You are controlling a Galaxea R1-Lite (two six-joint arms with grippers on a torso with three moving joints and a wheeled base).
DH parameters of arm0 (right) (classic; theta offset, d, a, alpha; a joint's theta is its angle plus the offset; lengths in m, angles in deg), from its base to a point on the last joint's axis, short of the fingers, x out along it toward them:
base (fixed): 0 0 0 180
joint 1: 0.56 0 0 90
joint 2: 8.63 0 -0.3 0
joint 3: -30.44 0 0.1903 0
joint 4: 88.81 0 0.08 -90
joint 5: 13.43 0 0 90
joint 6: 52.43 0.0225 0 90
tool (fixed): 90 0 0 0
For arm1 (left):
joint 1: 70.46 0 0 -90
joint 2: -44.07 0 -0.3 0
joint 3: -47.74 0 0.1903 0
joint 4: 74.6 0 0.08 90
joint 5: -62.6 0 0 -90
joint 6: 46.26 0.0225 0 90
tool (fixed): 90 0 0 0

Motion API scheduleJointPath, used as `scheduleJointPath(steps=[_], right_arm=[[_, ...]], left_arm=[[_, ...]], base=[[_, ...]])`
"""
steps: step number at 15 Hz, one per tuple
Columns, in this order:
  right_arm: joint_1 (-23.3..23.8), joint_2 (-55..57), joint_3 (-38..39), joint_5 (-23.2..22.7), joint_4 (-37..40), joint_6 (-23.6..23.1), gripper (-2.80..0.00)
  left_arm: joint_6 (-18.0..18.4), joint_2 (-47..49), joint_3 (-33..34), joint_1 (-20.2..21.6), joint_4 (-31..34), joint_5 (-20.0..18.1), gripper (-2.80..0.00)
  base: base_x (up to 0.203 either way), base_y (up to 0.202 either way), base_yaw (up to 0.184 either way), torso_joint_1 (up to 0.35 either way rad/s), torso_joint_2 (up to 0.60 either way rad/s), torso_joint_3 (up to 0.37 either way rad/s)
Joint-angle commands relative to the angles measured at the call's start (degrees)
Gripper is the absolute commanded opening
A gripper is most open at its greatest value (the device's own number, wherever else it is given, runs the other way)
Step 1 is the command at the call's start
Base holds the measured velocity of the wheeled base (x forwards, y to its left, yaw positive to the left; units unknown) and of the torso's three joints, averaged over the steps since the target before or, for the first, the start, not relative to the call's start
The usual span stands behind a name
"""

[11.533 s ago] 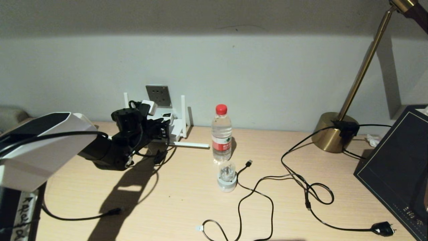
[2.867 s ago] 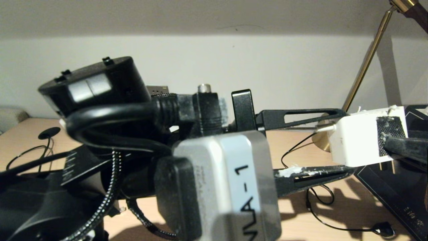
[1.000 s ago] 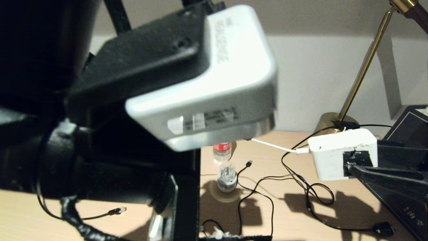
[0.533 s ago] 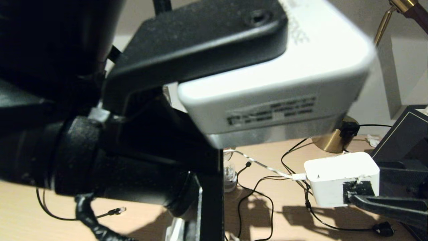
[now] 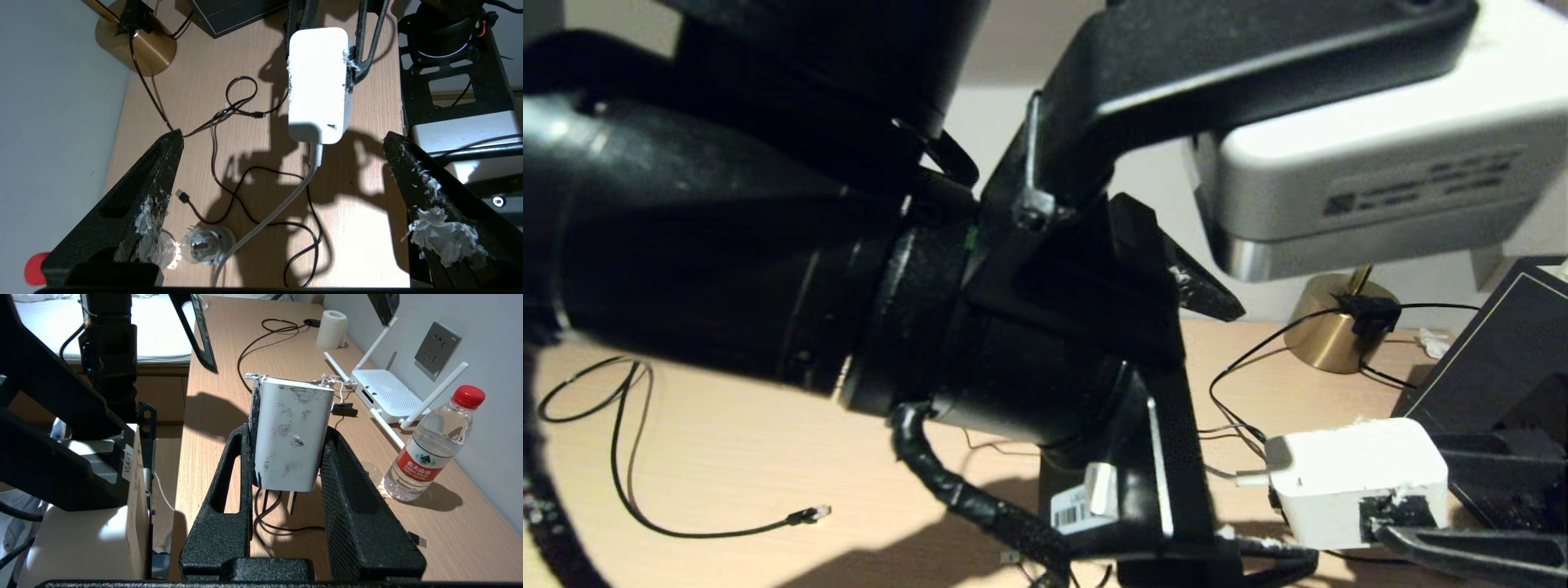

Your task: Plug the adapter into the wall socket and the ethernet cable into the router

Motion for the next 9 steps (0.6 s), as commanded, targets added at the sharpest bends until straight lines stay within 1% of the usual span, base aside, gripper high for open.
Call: scheduleJointPath(steps=[1, 4, 8, 9], right_arm=[[0.0, -1.4, 0.3, -0.4, -0.2, -0.1, -2.8], [0.0, -3.4, 1.1, -0.5, -0.2, -0.1, -2.8], [-0.2, -4.0, 1.7, -0.8, -1.2, -0.1, -2.8], [-0.2, -4.0, 2.0, -0.8, -2.4, -0.1, -2.8]], left_arm=[[0.0, 1.2, -0.3, -0.4, 0.1, -0.7, 0.0], [-3.2, 0.7, -0.3, -1.1, -0.5, -3.0, 0.0], [-10.1, 1.4, -0.4, -4.5, -3.0, -4.6, 0.0], [-11.1, 1.4, -0.3, -5.1, -2.9, -4.6, 0.0]], base=[[0.0, 0.0, 0.0, 0.0, 0.0, 0.0], [0.0, 0.0, 0.0, 0.0, 0.0, 0.0], [0.0, 0.0, 0.0, 0.0, 0.0, 0.0], [0.0, 0.0, 0.0, 0.0, 0.0, 0.0]])
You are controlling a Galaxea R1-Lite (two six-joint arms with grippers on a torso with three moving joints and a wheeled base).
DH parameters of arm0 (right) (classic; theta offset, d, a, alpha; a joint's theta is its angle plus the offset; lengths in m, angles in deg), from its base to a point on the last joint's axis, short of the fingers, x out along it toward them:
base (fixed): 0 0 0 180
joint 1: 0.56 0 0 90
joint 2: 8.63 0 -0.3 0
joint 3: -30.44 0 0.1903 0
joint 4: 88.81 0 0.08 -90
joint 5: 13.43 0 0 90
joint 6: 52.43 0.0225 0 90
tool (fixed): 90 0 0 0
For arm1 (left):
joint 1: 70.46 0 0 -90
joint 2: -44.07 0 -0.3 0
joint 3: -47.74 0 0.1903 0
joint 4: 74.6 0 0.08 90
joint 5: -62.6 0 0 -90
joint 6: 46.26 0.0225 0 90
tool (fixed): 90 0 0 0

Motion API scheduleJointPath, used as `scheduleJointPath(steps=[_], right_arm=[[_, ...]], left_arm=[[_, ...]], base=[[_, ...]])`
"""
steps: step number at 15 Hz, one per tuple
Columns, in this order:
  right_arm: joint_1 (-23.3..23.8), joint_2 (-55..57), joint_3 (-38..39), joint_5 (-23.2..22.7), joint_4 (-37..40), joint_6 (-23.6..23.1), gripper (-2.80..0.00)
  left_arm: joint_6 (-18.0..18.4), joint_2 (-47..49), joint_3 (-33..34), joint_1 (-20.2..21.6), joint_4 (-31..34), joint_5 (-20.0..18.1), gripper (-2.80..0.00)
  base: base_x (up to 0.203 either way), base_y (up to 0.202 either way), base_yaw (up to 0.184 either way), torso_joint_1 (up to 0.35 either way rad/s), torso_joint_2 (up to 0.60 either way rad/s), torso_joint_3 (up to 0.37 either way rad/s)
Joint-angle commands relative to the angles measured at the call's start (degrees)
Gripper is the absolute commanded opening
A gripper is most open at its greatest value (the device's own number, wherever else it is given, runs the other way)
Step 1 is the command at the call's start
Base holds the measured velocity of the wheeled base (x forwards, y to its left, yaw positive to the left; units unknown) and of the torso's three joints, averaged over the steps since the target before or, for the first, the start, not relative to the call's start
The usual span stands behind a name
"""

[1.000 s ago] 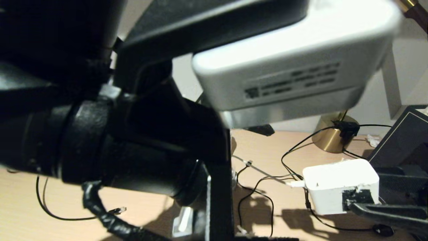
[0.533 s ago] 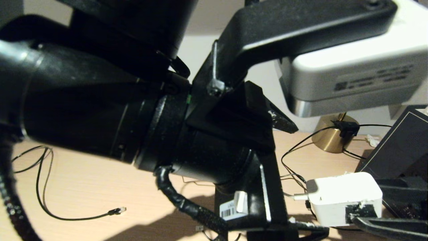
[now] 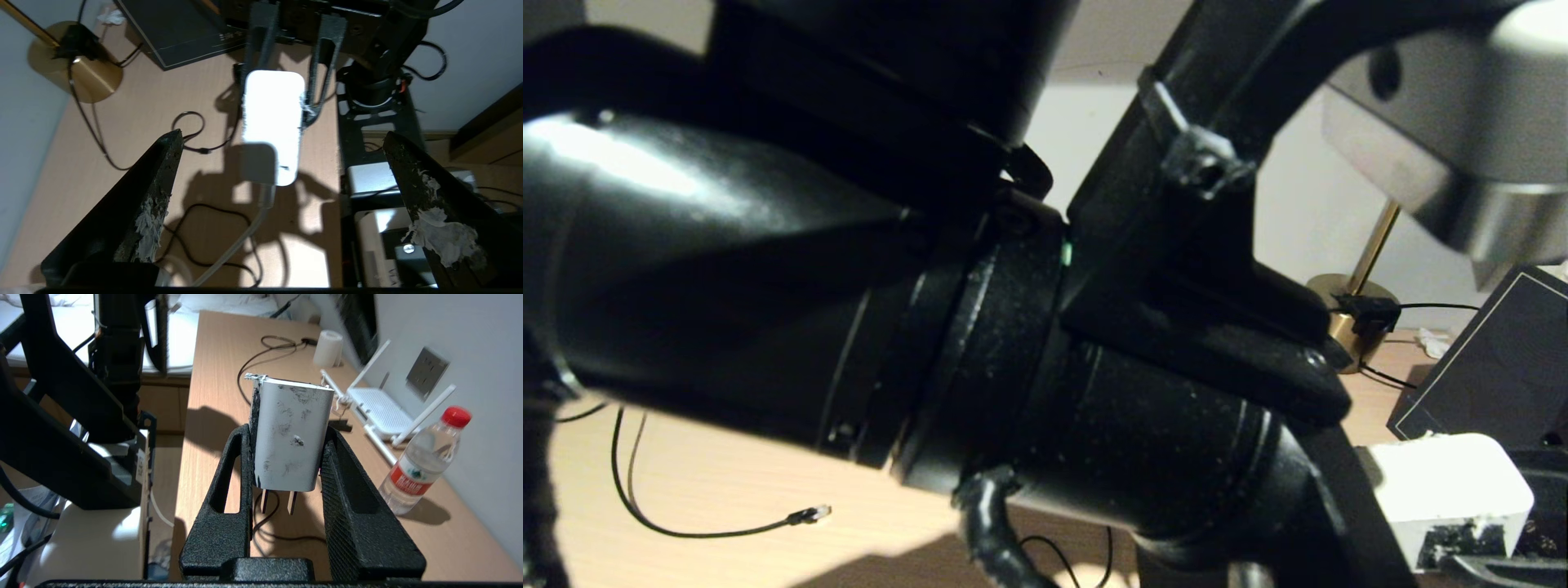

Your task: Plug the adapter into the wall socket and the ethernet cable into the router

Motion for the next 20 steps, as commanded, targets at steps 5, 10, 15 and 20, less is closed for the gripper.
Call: scheduleJointPath(steps=[5, 10, 15, 20], right_arm=[[-0.9, -0.4, 1.1, -0.5, -2.5, 0.0, -2.8], [-1.8, -0.7, 0.7, -0.4, -2.5, 0.0, -2.8], [-1.8, -0.6, 0.6, -0.4, -2.5, 0.0, -2.8], [-1.8, -0.5, 0.6, -0.3, -2.5, 0.1, -2.8]], left_arm=[[-1.3, 1.0, 0.4, -0.6, 0.0, -1.4, 0.0], [-2.0, 1.3, 1.1, -0.6, -0.1, -1.4, 0.0], [-2.1, 2.5, 1.9, -0.6, -2.9, -2.3, 0.0], [-2.0, 2.8, 2.3, -0.6, -3.7, -2.3, -2.8]], base=[[0.0, 0.0, 0.0, 0.0, 0.0, 0.0], [0.0, 0.0, 0.0, 0.0, 0.0, 0.0], [0.0, 0.0, 0.0, 0.0, 0.0, 0.0], [0.0, 0.0, 0.0, 0.0, 0.0, 0.0]])
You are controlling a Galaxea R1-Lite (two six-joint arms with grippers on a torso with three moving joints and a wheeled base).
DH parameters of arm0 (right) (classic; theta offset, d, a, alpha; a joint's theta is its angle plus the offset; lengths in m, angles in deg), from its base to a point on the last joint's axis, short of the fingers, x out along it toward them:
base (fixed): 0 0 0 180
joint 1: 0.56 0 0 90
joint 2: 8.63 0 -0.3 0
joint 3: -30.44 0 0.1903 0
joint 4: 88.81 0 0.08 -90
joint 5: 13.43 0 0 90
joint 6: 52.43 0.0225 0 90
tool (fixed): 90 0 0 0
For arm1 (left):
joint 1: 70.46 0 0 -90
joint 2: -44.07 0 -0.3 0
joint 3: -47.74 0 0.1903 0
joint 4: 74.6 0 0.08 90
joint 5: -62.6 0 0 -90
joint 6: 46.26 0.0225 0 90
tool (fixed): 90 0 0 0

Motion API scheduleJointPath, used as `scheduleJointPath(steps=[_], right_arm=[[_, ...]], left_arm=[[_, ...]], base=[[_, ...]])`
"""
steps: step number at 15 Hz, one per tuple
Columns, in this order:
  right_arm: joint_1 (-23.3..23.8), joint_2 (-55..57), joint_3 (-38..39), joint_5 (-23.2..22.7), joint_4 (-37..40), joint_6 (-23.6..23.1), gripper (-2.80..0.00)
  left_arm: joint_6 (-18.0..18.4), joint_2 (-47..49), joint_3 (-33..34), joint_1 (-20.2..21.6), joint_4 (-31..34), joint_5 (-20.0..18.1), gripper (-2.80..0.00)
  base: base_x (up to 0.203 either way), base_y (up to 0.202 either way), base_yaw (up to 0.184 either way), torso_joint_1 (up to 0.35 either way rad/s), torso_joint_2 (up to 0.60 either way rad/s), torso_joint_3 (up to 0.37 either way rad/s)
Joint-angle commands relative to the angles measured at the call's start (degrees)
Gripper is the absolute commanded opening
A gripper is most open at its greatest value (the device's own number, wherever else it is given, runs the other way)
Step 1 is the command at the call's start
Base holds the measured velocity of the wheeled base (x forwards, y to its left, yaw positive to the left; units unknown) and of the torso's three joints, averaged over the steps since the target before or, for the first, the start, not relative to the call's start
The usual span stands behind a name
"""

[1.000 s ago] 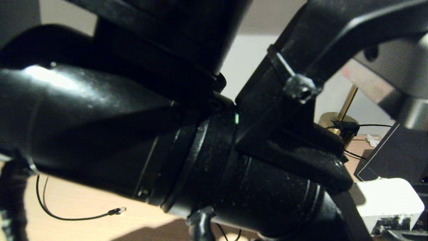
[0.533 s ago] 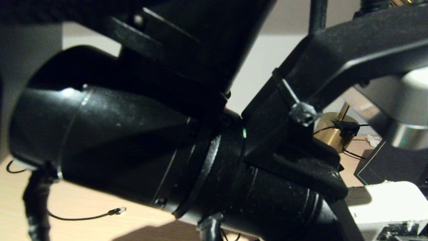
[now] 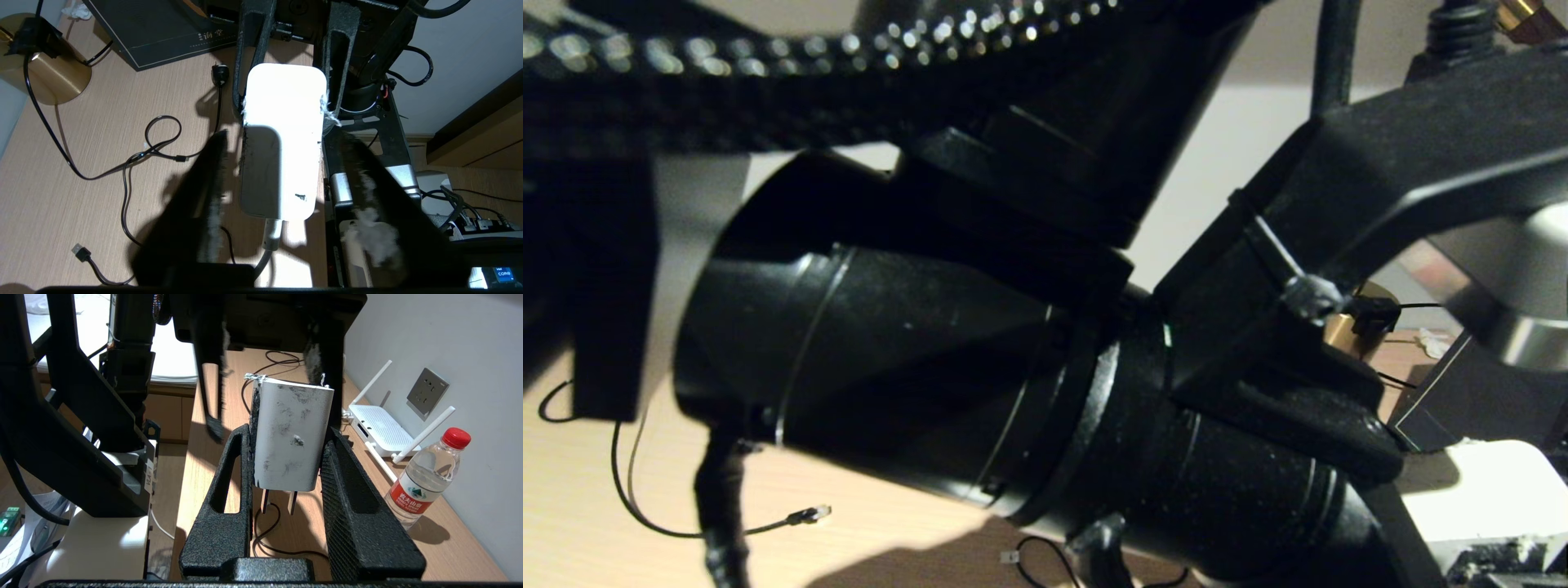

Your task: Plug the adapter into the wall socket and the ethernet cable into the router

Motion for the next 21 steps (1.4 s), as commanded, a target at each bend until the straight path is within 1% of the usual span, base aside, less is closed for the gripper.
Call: scheduleJointPath(steps=[1, 5, 13, 14, 16, 17, 18, 21], right_arm=[[0.0, 0.1, 0.1, -0.3, -0.1, -0.1, -2.8], [0.0, 0.1, -0.1, -0.3, -0.1, 0.0, -2.8], [0.0, 0.2, -0.3, -0.3, 0.0, 0.1, -2.8], [0.0, 0.2, -0.1, -0.2, 0.2, 0.2, -2.8], [0.0, 0.3, -0.1, 0.0, 0.3, 0.4, -2.8], [0.0, 0.4, -0.4, 0.1, 0.3, 0.4, -2.8], [0.0, 0.4, -0.5, 0.1, 0.3, 0.4, 0.0], [0.0, 0.6, -0.3, 0.1, 0.3, 0.5, 0.0]], left_arm=[[0.1, 0.1, 0.0, 0.0, 0.2, -0.1, -2.8], [0.2, -0.8, 2.0, 0.1, 0.2, -0.1, -2.8], [0.1, -0.7, 1.2, 0.2, -0.1, -0.1, -2.8], [-0.4, -0.6, 0.6, 0.2, -0.6, -0.1, -2.8], [-3.8, -0.6, 0.0, 0.2, -3.0, -0.1, -2.8], [-3.9, -0.5, 0.0, 0.2, -3.2, -0.1, -2.8], [-3.8, -0.3, 0.0, 0.1, -3.2, -0.1, -2.8], [-3.9, -0.5, 0.3, 0.2, -3.3, -0.1, -2.8]], base=[[0.0, 0.0, 0.0, 0.0, 0.0, 0.0], [0.0, 0.0, 0.0, 0.0, 0.0, 0.0], [0.0, 0.0, 0.0, 0.0, 0.0, 0.0], [0.0, 0.0, 0.0, 0.0, 0.0, 0.0], [0.0, 0.0, 0.0, 0.0, 0.0, 0.0], [0.0, 0.0, 0.0, 0.0, 0.0, 0.0], [0.0, 0.0, 0.0, 0.0, 0.0, 0.0], [0.0, 0.0, 0.0, 0.0, 0.0, 0.0]])
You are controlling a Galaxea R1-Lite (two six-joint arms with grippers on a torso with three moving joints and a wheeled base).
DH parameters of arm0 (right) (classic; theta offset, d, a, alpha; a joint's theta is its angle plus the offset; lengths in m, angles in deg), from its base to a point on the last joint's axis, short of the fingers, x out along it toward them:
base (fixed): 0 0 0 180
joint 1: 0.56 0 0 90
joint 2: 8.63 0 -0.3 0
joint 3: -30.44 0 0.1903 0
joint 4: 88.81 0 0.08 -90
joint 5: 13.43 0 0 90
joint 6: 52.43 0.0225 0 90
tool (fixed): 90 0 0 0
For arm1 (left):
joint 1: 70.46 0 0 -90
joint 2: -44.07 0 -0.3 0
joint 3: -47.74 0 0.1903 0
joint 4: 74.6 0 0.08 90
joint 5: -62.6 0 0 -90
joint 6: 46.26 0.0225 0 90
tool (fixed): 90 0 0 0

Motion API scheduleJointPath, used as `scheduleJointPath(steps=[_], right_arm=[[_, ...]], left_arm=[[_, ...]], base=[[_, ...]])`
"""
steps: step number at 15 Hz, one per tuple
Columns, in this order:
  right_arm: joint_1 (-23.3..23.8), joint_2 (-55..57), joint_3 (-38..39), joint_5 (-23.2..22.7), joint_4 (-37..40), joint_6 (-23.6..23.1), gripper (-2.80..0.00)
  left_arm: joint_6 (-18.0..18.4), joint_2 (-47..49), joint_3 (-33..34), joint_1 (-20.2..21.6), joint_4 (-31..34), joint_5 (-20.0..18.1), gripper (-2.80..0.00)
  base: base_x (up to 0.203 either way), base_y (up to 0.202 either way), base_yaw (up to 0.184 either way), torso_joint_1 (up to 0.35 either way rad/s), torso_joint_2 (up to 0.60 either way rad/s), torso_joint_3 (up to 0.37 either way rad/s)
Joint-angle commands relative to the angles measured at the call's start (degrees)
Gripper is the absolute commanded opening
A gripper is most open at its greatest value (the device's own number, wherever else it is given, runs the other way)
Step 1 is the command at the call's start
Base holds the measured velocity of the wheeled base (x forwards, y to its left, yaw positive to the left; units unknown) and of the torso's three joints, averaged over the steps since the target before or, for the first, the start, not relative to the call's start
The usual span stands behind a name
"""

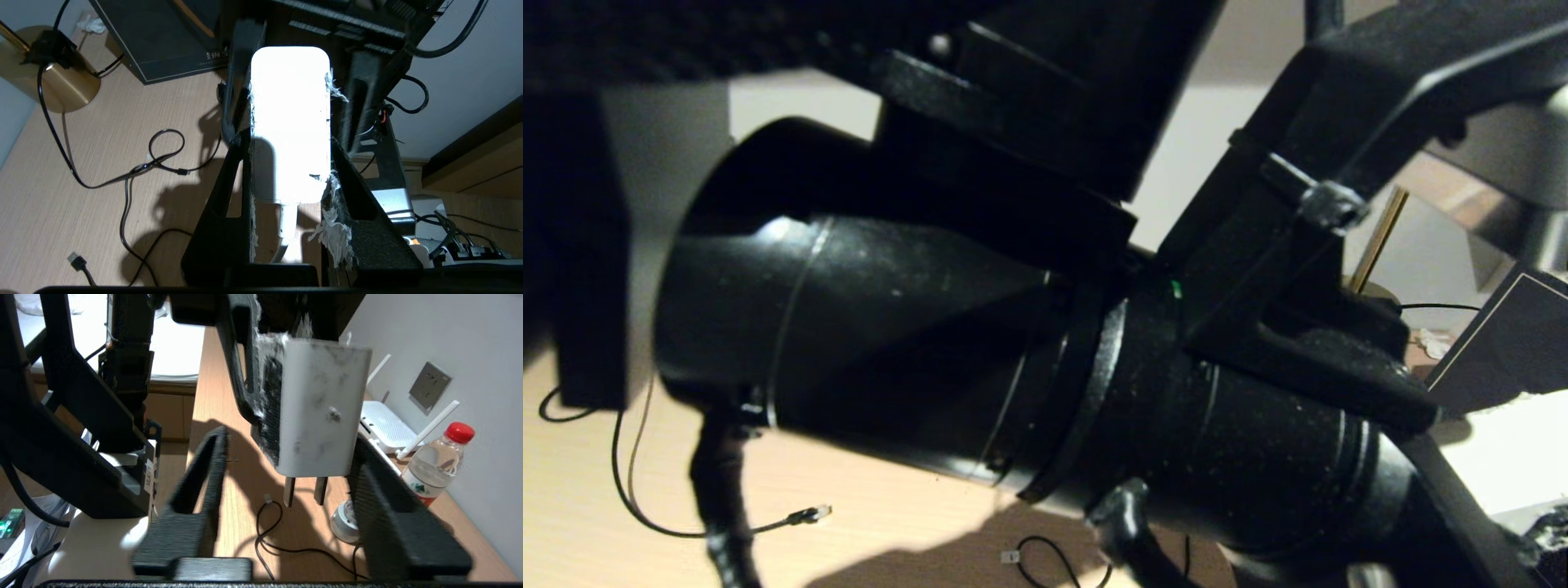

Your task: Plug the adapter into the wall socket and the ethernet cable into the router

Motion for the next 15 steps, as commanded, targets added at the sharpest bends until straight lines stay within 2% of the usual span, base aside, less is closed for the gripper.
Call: scheduleJointPath(steps=[1, 5, 7, 8, 10, 12, 13, 15], right_arm=[[0.0, 0.0, 0.4, -0.4, -0.4, 0.0, 0.0], [0.2, -0.5, 2.3, 0.1, -0.4, 0.4, 0.0], [0.3, -1.6, 5.3, 3.9, -0.6, 1.6, 0.0], [0.3, -1.9, 5.8, 6.2, -0.6, 2.5, 0.0], [0.3, -2.3, 6.4, 10.5, -0.5, 5.8, 0.0], [0.3, -4.6, 7.3, 15.8, -0.3, 9.9, 0.0], [0.3, -5.9, 8.0, 19.3, -0.3, 12.1, 0.0], [0.3, -8.2, 10.4, 29.6, 1.9, 14.0, 0.0]], left_arm=[[0.1, -0.3, 0.4, 0.1, 0.6, -0.1, -2.8], [-0.1, -3.3, 4.3, 0.8, 0.5, 0.1, -2.8], [-1.1, -6.9, 8.7, 2.9, -0.9, 0.1, -2.8], [-2.1, -8.1, 11.6, 3.4, -3.8, 0.1, -2.8], [-5.3, -9.7, 18.3, 3.8, -14.7, 0.8, -2.8], [-10.3, -11.2, 26.2, 4.7, -25.7, 5.3, -2.8], [-13.3, -12.0, 30.0, 6.1, -30.5, 7.2, -2.8], [-18.0, -13.7, 36.6, 13.5, -38.9, 9.3, -2.8]], base=[[0.0, 0.0, 0.0, 0.0, 0.0, 0.0], [0.0, 0.0, 0.0, 0.0, 0.0, 0.0], [0.0, 0.0, 0.0, 0.0, 0.0, 0.0], [0.0, 0.0, 0.0, 0.0, 0.0, 0.0], [0.0, 0.0, 0.0, 0.0, 0.0, 0.0], [0.0, 0.0, 0.0, 0.0, 0.0, 0.0], [0.0, 0.0, 0.0, 0.0, 0.0, 0.0], [0.0, 0.0, 0.0, 0.0, 0.0, 0.0]])
